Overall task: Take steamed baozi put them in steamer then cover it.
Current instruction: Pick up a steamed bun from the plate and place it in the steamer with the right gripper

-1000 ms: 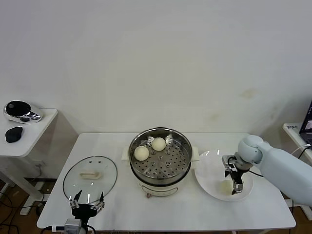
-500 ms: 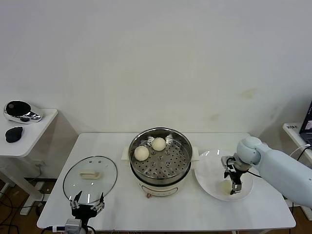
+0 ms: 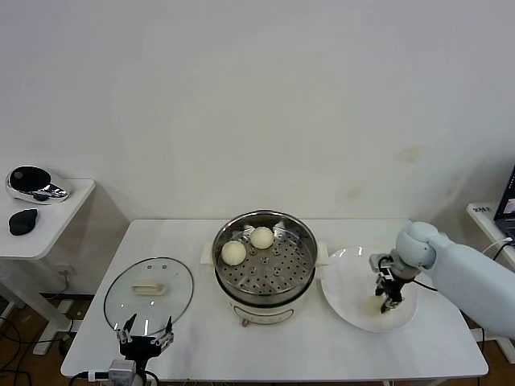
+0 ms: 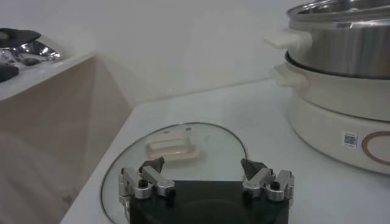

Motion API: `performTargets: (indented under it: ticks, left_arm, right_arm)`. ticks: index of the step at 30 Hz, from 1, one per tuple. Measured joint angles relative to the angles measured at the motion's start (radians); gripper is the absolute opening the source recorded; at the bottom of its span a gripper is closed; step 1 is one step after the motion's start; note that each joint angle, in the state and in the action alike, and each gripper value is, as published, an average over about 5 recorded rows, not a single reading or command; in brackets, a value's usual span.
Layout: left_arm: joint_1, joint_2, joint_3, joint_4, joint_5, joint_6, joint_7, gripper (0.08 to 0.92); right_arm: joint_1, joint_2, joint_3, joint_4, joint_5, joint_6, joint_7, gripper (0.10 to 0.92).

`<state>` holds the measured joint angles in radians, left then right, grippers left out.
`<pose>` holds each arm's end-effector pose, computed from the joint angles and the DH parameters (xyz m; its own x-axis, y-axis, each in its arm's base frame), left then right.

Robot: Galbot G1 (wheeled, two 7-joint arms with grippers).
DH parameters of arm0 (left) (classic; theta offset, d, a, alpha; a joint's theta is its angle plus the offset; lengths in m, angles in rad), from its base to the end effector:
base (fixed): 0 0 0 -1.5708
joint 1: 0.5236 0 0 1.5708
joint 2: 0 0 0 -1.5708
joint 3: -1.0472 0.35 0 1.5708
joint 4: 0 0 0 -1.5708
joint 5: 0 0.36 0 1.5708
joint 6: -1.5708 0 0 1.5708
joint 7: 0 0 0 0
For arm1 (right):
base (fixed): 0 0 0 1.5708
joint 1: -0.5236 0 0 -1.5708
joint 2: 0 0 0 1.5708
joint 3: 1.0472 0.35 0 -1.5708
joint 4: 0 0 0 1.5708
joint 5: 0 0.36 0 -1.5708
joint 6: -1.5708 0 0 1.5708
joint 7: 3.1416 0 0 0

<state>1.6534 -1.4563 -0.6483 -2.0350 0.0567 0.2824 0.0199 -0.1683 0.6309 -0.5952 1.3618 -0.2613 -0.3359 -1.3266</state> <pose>0.1582 0.0613 -0.3324 -0.9122 -0.0969 0.3982 -0.0116 0.9774 0.2113 0.4880 -0.1561 -0.2046 -0.0201 -0.0215 0.9996 -0.9996 -0.0187 -0.0205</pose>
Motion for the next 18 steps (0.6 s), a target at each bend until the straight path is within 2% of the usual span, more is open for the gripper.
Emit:
performTargets:
  ticks: [11,18]
  left_arm:
    - [-0.019,0.005,0.002,0.003,-0.008,-0.003,-0.006,0.823]
    - [-0.020,0.003,-0.003,-0.009,-0.014,-0.004,-0.008,0.823]
  right_arm:
    - [0.291,-0.001,-0.133,0.001,0.143,0.029,-0.036,0.433]
    - [0.500,0.093,-0.222,-0.061,0.272,0.181,-0.084,0.433]
